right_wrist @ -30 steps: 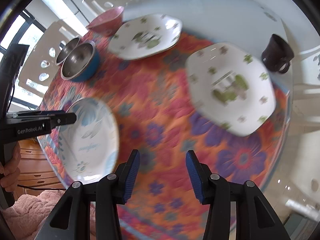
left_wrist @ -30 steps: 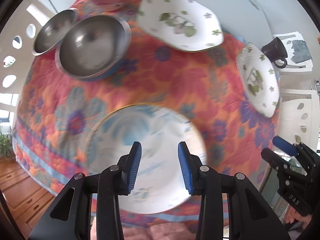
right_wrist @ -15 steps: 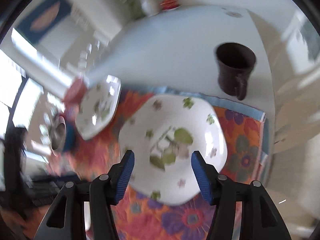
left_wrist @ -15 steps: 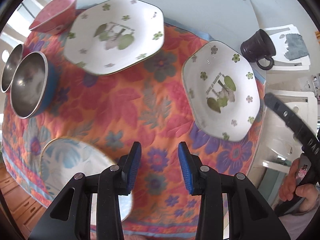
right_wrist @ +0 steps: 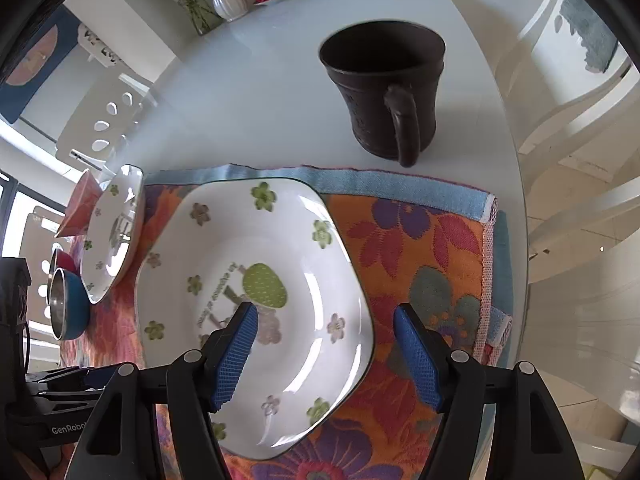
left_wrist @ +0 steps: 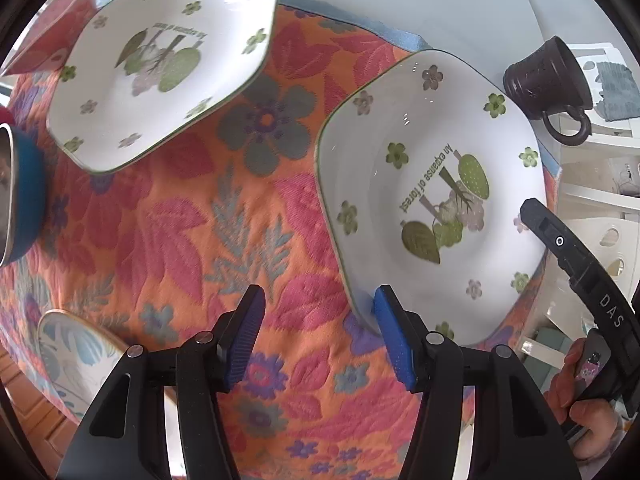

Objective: Organize plates and bowls

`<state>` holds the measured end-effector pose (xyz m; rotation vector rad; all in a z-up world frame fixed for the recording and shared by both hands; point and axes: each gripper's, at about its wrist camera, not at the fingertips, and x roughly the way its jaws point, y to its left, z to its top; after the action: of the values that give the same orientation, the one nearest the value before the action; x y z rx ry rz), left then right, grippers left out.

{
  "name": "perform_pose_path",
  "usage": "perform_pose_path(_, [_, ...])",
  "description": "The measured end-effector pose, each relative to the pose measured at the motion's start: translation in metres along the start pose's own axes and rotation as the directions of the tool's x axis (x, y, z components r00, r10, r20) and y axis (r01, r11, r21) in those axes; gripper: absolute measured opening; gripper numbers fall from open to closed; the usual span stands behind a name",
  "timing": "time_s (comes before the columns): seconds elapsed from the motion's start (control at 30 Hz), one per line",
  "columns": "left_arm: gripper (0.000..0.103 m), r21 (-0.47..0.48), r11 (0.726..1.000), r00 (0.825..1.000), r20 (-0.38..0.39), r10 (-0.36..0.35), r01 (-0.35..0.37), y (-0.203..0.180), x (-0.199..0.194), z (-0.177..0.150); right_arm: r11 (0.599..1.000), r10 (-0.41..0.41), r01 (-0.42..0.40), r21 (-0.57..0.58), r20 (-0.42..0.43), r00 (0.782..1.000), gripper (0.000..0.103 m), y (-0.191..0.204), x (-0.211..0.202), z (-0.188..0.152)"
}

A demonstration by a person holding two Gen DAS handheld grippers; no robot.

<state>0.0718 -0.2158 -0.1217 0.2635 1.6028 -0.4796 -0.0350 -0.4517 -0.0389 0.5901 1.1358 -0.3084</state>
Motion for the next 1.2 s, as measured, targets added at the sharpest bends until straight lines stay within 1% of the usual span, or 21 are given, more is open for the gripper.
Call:
perform_pose_path(0.1, [0.055,0.001,1.000,1.000,0.001,0.005,-0.005,-0.005,0.008,0.007,1.000,0.004,-0.004,-0.007,0.000,1.000,0.068,-0.002,0.008,0.001])
perform_pose_path(0.2, [0.055,0.021,1.000,1.000,0.014,0.013,-0.014,-0.009,0.015,0.016,0.999,0.008,-0.008,-0.044,0.004,1.000,0.068,0.002,0.016,0.003])
perform_pose_path(0.33, [0.054,0.024,1.000,1.000,0.015,-0.005,0.004,-0.014,0.021,0.026,0.997,0.008,-0.010,-0.082,-0.019,1.000,0.068,0.008,0.027,0.006])
perform_pose_path(0.4, [0.050,0.023,1.000,1.000,0.023,-0.010,0.010,-0.017,0.020,0.030,0.994,-0.003,0.001,-0.111,-0.019,1.000,0.068,0.014,0.029,0.007])
perform_pose_path(0.43, [0.045,0.028,1.000,0.999,0.031,-0.016,0.015,-0.018,0.020,0.033,0.993,0.001,-0.003,-0.120,-0.021,1.000,0.067,0.016,0.030,0.007])
perform_pose_path(0.47, [0.037,0.037,0.999,0.999,0.036,-0.024,0.023,-0.020,0.020,0.035,0.992,-0.004,0.001,-0.130,-0.021,1.000,0.066,0.018,0.030,0.007])
perform_pose_path(0.5, [0.036,0.050,0.998,0.999,0.038,-0.037,0.035,-0.024,0.020,0.035,0.990,-0.015,0.011,-0.142,-0.024,1.000,0.067,0.020,0.030,0.007])
perform_pose_path(0.57, [0.035,0.052,0.998,0.998,0.036,-0.046,0.044,-0.023,0.021,0.039,0.984,-0.030,0.024,-0.176,-0.033,0.999,0.066,0.024,0.031,0.006])
perform_pose_path(0.63, [0.035,0.044,0.997,0.998,0.031,-0.061,0.059,-0.019,0.021,0.042,0.980,-0.024,0.016,-0.196,-0.041,0.999,0.066,0.025,0.029,0.005])
perform_pose_path(0.67, [0.035,0.045,0.997,0.998,0.030,-0.057,0.055,-0.024,0.017,0.040,0.980,-0.015,0.006,-0.198,-0.048,0.999,0.066,0.025,0.028,0.004])
perform_pose_path(0.83, [0.035,0.085,0.996,0.999,0.040,-0.020,0.016,-0.017,0.007,0.038,0.979,0.025,-0.044,-0.197,-0.097,0.995,0.059,0.026,0.028,0.000])
perform_pose_path(1.03, [0.035,0.076,0.997,0.999,0.029,-0.033,0.031,0.000,0.002,0.031,0.971,0.077,-0.104,-0.215,-0.128,0.989,0.054,0.043,0.024,-0.005])
perform_pose_path(1.2, [0.035,0.100,0.995,0.999,0.048,-0.020,0.015,0.011,-0.010,0.024,0.957,0.079,-0.116,-0.266,-0.144,0.986,0.053,0.064,0.021,-0.013])
